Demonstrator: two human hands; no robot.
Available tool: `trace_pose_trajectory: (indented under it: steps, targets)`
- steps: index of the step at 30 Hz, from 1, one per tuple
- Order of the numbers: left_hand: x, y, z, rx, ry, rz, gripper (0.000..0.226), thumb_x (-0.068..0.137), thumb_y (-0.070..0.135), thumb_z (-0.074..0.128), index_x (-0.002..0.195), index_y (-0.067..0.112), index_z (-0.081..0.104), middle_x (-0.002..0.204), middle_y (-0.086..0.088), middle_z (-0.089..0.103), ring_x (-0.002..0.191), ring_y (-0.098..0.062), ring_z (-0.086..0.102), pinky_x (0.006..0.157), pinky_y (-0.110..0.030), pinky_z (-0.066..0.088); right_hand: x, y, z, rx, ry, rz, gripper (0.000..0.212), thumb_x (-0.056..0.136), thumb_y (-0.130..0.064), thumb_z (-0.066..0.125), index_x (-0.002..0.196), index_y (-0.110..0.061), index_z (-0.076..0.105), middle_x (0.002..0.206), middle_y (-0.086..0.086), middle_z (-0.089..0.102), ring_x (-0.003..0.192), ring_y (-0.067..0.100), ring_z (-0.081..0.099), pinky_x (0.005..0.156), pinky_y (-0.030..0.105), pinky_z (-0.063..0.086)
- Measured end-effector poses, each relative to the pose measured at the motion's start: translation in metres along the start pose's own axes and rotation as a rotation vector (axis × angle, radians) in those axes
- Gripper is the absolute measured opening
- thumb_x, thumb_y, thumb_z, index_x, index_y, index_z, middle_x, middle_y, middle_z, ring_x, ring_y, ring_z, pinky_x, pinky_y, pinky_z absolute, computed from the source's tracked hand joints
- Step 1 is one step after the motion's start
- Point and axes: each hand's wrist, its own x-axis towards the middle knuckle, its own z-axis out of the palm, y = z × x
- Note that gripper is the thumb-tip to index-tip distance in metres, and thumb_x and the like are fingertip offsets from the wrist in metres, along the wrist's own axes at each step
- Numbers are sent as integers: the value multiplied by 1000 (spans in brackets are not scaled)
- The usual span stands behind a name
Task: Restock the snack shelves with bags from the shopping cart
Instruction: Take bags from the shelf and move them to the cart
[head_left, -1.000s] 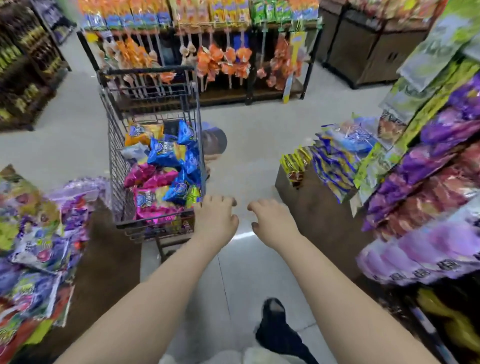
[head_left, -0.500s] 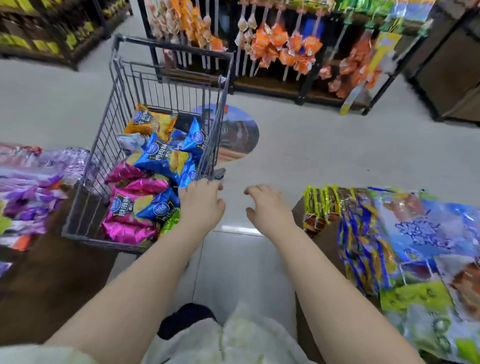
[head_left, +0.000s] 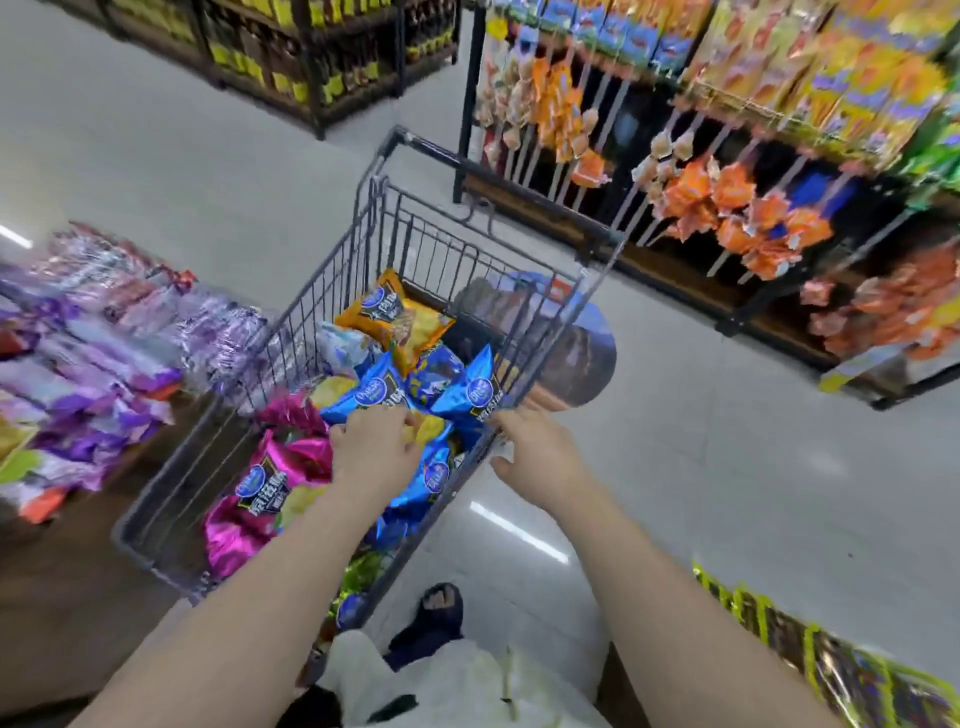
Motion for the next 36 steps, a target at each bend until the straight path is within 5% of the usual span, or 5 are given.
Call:
trace_pose_trajectory:
  steps: [14, 20, 23, 28, 36]
  targets:
    - [148, 5, 2, -91, -88, -291, 33, 92, 32, 55, 124, 30, 59, 118, -1, 60, 114, -27, 51, 95, -44, 37, 252, 14, -19, -101, -208, -264, 42, 89, -28, 63, 128, -20, 51, 124, 5, 55, 114, 29, 49, 91, 46, 47]
    - [223, 11, 21, -194, -102, -466, 43, 92, 29, 53, 134, 22, 52, 115, -6, 64, 107, -31, 58, 79, -38, 46, 358, 24, -4, -85, -412, -337, 55, 86, -28, 66, 137, -20, 47, 134, 7, 52, 119, 26, 51, 92, 39, 48]
    - [258, 10, 36, -378, -129, -649, 44, 88, 25, 56, 132, 19, 52, 113, -10, 64, 105, -33, 59, 72, -36, 46, 399, 25, 7, 1, -497, -340, 59, 84, -25, 69, 138, -13, 47, 133, 10, 53, 120, 27, 52, 93, 31, 42]
    - [303, -5, 85, -509, -184, -812, 53, 79, 38, 66, 124, 13, 51, 117, -15, 57, 110, -37, 55, 87, -45, 51, 442, 27, 33, 179, -614, -302, 58, 71, -22, 81, 123, -11, 57, 116, 10, 65, 107, 28, 62, 83, 33, 51]
    - [330, -5, 89, -793, -115, -980, 50, 81, 35, 73, 124, 15, 56, 121, -6, 64, 108, -28, 60, 87, -31, 47, 462, 35, 68, 332, -711, -204, 75, 80, -21, 74, 142, -8, 34, 134, 13, 55, 120, 30, 54, 85, 25, 39]
